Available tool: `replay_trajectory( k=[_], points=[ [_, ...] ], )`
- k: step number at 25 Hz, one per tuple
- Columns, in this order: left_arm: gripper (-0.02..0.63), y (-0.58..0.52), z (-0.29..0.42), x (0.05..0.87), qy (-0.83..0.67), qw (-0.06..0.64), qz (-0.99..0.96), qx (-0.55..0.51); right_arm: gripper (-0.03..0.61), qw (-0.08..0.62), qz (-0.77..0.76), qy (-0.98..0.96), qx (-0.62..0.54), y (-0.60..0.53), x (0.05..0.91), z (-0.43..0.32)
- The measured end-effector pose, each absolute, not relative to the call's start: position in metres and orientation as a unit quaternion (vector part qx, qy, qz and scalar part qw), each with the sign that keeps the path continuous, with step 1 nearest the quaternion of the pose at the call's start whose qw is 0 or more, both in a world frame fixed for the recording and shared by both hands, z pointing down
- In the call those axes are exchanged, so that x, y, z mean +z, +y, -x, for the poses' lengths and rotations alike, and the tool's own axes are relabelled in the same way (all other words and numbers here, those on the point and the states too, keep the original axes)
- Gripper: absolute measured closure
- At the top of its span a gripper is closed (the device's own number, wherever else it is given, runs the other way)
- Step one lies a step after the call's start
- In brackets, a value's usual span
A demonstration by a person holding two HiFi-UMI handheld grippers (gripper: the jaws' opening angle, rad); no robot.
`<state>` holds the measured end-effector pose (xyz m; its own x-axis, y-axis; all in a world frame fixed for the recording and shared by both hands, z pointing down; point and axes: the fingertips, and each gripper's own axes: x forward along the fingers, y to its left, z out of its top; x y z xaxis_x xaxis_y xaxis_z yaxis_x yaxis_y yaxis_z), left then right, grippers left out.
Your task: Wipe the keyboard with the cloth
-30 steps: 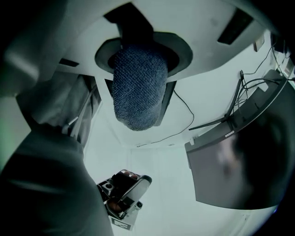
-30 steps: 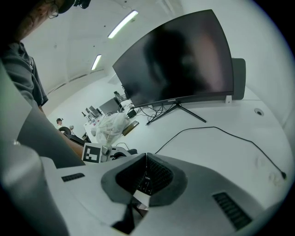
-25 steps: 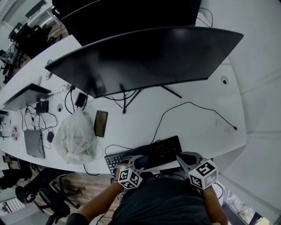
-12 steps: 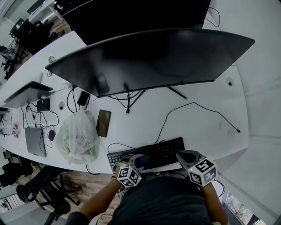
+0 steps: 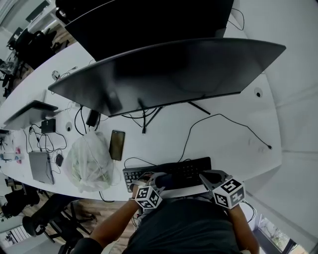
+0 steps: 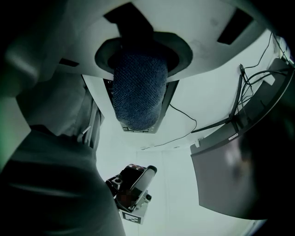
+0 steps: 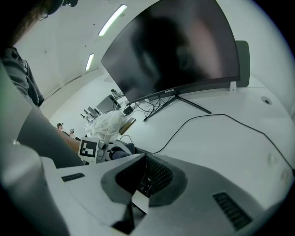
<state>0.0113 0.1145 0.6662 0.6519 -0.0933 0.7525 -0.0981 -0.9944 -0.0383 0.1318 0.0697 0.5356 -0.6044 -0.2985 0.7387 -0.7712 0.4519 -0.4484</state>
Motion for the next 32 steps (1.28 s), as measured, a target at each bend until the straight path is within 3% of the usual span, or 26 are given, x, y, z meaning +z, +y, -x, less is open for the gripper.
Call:
replay_trajectory(
  k=[10,15,32],
  points=[
    [0.525,0.1,-0.019,0.664,-0.045,-0.028,-0.907,0.418,0.568,0.295,-0.323,-0.806,0.398,0.07,0.535,-0.122],
    [0.525,0.097,-0.012,0.663,-0.087,-0.011,-0.908,0.409,0.568,0.297,-0.328,-0.804,0.398,0.078,0.537,-0.129],
    [0.525,0.073,0.101,0.654,-0.24,0.01,-0.868,0.435,0.568,0.299,-0.322,-0.805,0.398,0.103,0.539,-0.129]
  ],
)
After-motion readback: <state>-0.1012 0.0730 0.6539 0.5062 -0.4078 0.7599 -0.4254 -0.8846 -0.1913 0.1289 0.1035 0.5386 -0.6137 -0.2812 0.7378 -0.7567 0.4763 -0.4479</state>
